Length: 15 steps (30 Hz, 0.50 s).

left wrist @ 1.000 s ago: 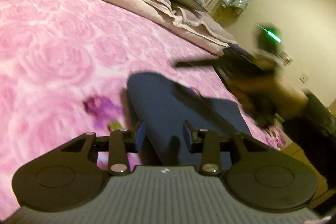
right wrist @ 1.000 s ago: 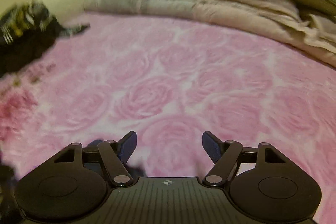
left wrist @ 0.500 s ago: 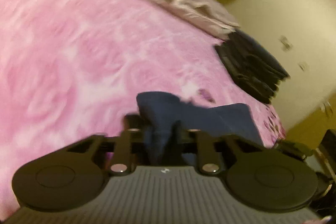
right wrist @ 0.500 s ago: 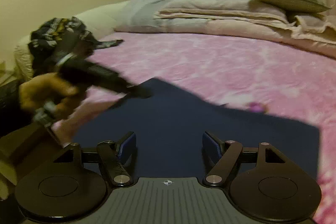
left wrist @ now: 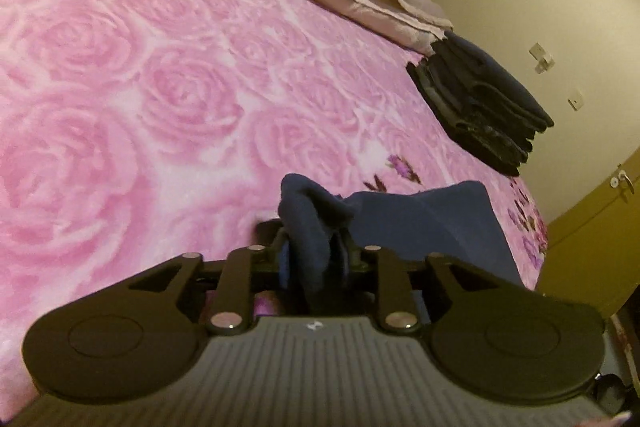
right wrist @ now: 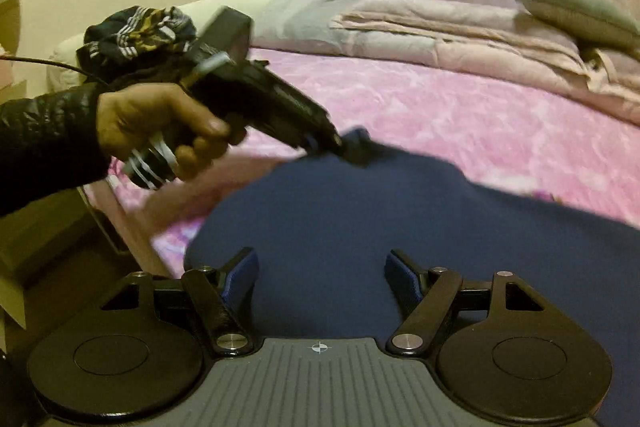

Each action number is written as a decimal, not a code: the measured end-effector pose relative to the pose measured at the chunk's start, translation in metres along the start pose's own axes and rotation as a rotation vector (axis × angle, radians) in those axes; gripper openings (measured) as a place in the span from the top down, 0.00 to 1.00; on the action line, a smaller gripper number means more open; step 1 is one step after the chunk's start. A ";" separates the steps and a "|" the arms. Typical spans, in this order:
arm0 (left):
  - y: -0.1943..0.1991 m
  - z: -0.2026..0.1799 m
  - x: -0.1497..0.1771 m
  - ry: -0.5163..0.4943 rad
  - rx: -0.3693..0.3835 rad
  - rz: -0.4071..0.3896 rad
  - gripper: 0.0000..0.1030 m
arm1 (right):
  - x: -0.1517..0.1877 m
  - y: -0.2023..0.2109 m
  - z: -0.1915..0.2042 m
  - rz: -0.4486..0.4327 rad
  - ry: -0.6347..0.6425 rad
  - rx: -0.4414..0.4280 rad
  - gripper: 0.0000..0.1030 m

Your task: Fold clothes

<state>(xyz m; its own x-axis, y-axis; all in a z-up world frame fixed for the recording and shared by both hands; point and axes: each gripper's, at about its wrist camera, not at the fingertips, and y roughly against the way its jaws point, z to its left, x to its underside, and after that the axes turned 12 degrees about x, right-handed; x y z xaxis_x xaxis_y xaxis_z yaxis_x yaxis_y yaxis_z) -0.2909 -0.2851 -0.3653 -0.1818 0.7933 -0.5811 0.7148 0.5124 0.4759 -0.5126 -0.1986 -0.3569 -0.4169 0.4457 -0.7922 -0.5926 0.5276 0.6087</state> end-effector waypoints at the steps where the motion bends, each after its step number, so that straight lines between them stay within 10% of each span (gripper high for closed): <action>1: 0.005 -0.004 0.000 -0.009 -0.017 -0.012 0.77 | 0.003 0.002 -0.004 0.008 -0.031 -0.001 0.29; 10: 0.032 -0.095 0.017 -0.293 -0.144 0.004 0.71 | 0.030 0.069 -0.055 0.017 -0.259 0.156 0.29; 15: -0.016 -0.129 0.047 -0.377 -0.078 0.170 0.69 | 0.069 0.080 -0.100 0.043 -0.500 0.205 0.29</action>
<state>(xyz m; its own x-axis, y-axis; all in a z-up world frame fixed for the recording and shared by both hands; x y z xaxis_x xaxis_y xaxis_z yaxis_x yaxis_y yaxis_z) -0.3982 -0.2134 -0.3151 0.2049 0.7003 -0.6838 0.6576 0.4190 0.6261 -0.6577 -0.1978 -0.3671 -0.0296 0.7331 -0.6795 -0.4151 0.6094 0.6756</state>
